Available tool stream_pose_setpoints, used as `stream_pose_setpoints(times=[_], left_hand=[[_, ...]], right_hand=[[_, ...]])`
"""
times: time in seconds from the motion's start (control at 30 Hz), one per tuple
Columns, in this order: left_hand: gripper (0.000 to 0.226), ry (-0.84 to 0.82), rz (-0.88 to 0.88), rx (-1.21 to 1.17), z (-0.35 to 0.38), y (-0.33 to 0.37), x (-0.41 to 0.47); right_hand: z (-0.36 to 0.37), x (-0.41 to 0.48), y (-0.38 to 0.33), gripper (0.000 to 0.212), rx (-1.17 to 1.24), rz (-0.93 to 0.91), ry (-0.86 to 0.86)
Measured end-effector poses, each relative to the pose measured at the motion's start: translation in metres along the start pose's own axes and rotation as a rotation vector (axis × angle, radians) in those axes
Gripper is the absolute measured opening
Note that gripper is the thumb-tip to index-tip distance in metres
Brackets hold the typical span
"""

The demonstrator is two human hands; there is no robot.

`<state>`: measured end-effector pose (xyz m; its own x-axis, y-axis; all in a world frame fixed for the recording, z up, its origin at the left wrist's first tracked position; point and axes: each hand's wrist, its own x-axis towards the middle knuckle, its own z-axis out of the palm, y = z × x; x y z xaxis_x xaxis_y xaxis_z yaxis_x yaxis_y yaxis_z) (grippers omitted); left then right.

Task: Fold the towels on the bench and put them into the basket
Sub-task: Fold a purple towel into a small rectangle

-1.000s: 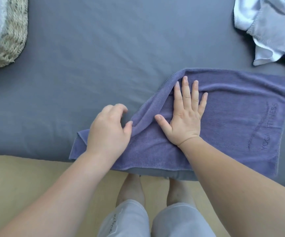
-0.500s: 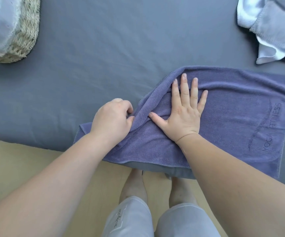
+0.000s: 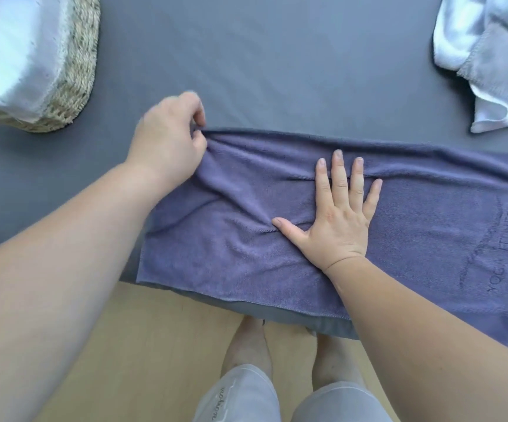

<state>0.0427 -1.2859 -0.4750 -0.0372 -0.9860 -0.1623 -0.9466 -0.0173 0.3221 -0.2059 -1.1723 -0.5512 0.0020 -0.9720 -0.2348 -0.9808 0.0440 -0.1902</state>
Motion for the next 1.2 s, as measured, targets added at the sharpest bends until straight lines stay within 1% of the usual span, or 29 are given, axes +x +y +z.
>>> stream_pose_setpoints(times=[0.13, 0.2, 0.27, 0.33, 0.4, 0.47, 0.53, 0.6, 0.67, 0.73, 0.77, 0.83, 0.9, 0.93, 1.0, 1.03, 1.1, 1.13, 1.2], left_hand=[[0.029, 0.014, 0.19, 0.311, 0.001, 0.0, 0.04], [0.031, 0.044, 0.173, 0.408, 0.007, -0.003, 0.041], [0.045, 0.062, 0.031, 0.362, 0.012, -0.009, 0.031], [0.057, 0.117, -0.15, 0.218, 0.012, -0.015, 0.013], [0.061, 0.139, -0.303, 0.066, 0.015, -0.024, -0.01], [0.064, 0.11, -0.393, -0.016, 0.02, -0.034, -0.038], [0.062, 0.085, -0.44, -0.045, 0.024, -0.043, -0.065], [0.058, 0.085, -0.482, -0.069, 0.026, -0.049, -0.088], [0.055, 0.076, -0.518, -0.095, 0.025, -0.053, -0.107], [0.054, 0.046, -0.55, -0.111, 0.024, -0.057, -0.124], [0.054, 0.028, -0.563, -0.119, 0.024, -0.058, -0.131], [0.052, -0.008, -0.568, -0.132, 0.025, -0.062, -0.142], [0.041, -0.03, -0.546, -0.145, 0.026, -0.063, -0.145], [0.036, -0.038, -0.531, -0.147, 0.026, -0.063, -0.145], [0.036, -0.045, -0.501, -0.145, 0.026, -0.063, -0.144], [0.038, -0.046, -0.49, -0.145, 0.026, -0.063, -0.143], [0.038, -0.046, -0.495, -0.168, 0.026, -0.064, -0.143], [0.035, -0.047, -0.507, -0.194, 0.026, -0.066, -0.145], [0.027, -0.045, -0.516, -0.252, 0.024, -0.068, -0.148]], right_hand=[[0.0, 0.001, -0.001, 0.121, -0.022, 0.004, -0.013], [-0.002, 0.002, -0.001, 0.121, -0.034, 0.01, -0.031], [-0.005, 0.002, -0.002, 0.12, -0.045, 0.013, -0.054], [-0.01, 0.001, -0.003, 0.114, -0.053, 0.013, -0.084], [-0.017, 0.002, -0.007, 0.103, -0.05, 0.023, -0.1], [-0.025, 0.008, -0.015, 0.092, -0.049, 0.037, -0.108], [-0.031, 0.017, -0.028, 0.083, -0.059, -0.01, -0.098], [-0.035, 0.026, -0.047, 0.077, -0.045, -0.103, -0.053], [-0.039, 0.038, -0.074, 0.07, 0.024, -0.198, 0.005], [-0.045, 0.054, -0.109, 0.057, 0.087, -0.301, 0.056], [-0.049, 0.062, -0.128, 0.049, 0.102, -0.35, 0.047], [-0.055, 0.078, -0.164, 0.037, 0.148, -0.421, -0.079], [-0.052, 0.093, -0.188, 0.049, 0.188, -0.405, -0.211], [-0.048, 0.098, -0.196, 0.054, 0.166, -0.38, -0.256], [-0.037, 0.104, -0.205, 0.052, 0.073, -0.341, -0.28], [-0.031, 0.105, -0.208, 0.05, 0.029, -0.325, -0.265], [-0.019, 0.101, -0.212, 0.054, -0.04, -0.304, -0.199], [-0.016, 0.099, -0.214, 0.055, -0.068, -0.299, -0.148], [-0.014, 0.095, -0.216, 0.051, -0.095, -0.304, -0.045]])
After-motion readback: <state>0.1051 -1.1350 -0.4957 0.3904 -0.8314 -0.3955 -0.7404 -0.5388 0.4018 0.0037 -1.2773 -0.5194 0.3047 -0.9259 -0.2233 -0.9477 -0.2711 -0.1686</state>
